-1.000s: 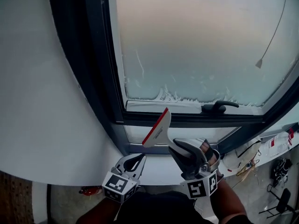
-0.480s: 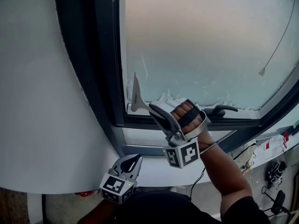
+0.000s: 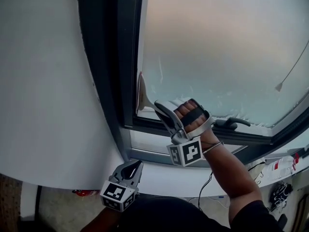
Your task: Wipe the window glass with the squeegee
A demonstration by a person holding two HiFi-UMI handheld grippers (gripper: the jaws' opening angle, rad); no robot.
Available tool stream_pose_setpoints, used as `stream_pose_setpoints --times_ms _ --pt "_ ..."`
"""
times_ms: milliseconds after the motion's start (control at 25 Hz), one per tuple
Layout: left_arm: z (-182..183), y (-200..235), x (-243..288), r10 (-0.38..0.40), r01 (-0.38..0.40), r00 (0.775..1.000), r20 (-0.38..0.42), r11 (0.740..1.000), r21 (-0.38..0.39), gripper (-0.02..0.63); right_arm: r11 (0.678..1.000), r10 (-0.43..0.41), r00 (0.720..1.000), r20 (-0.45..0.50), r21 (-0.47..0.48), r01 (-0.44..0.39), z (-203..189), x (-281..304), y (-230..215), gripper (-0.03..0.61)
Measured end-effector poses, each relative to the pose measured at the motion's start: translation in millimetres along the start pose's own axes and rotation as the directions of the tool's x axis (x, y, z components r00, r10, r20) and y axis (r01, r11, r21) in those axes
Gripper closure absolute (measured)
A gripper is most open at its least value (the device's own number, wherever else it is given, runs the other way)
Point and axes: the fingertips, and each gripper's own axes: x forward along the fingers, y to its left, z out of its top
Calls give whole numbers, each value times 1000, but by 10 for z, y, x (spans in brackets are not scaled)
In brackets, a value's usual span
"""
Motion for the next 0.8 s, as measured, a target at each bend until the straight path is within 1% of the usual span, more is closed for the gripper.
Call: stream_pose_setpoints --times_ms 360,600,800 --pt "7 -51 36 13 -13 1000 -13 1000 20 614 1000 -28 1000 -5 -14 28 -128 -92 37 491" --pt "-2 -150 115 -8 8 1000 -21 1000 27 614 1000 -20 999 -28 -15 20 -275 -246 104 491" --pt "-14 -227 180 -26 27 999 -31 999 30 614 999 -27 999 -28 -18 26 -319 -381 62 491"
